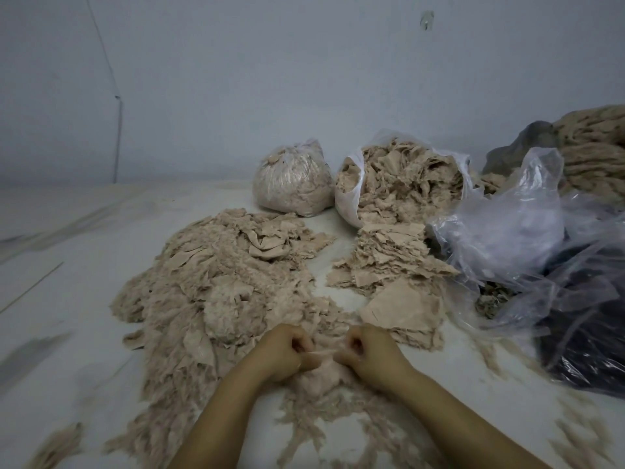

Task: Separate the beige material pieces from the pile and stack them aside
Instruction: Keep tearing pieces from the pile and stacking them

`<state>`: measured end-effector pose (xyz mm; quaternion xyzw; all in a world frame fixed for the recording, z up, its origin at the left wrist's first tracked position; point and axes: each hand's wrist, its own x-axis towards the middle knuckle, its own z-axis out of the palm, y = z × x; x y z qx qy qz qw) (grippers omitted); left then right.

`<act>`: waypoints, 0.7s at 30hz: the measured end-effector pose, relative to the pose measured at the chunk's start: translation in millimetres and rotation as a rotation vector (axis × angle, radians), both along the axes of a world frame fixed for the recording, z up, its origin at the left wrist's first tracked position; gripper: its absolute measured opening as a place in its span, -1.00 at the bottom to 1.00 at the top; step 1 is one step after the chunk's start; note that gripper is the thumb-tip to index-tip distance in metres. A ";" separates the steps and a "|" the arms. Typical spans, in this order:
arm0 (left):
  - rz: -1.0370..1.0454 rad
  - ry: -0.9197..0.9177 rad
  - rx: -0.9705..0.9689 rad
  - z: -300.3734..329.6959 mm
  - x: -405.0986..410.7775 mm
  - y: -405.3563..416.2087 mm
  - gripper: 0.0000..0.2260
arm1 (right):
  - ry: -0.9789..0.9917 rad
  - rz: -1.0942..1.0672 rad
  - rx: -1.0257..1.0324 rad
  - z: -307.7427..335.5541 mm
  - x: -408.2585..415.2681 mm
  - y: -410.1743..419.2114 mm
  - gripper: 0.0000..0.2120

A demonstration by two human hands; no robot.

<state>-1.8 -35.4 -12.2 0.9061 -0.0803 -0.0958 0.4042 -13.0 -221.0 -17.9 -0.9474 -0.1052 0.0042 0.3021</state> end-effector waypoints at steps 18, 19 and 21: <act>0.094 0.151 -0.726 23.8 -9.3 -23.8 -0.86 | 0.100 -0.031 0.929 15.4 -10.4 8.2 -0.93; 0.127 0.103 -0.733 24.0 -8.1 -22.8 -0.83 | 0.146 0.005 0.953 15.6 -12.5 6.3 -0.88; 0.191 -0.006 -0.696 23.2 -6.1 -22.1 -0.78 | 0.181 0.039 0.991 15.2 -15.0 4.5 -0.77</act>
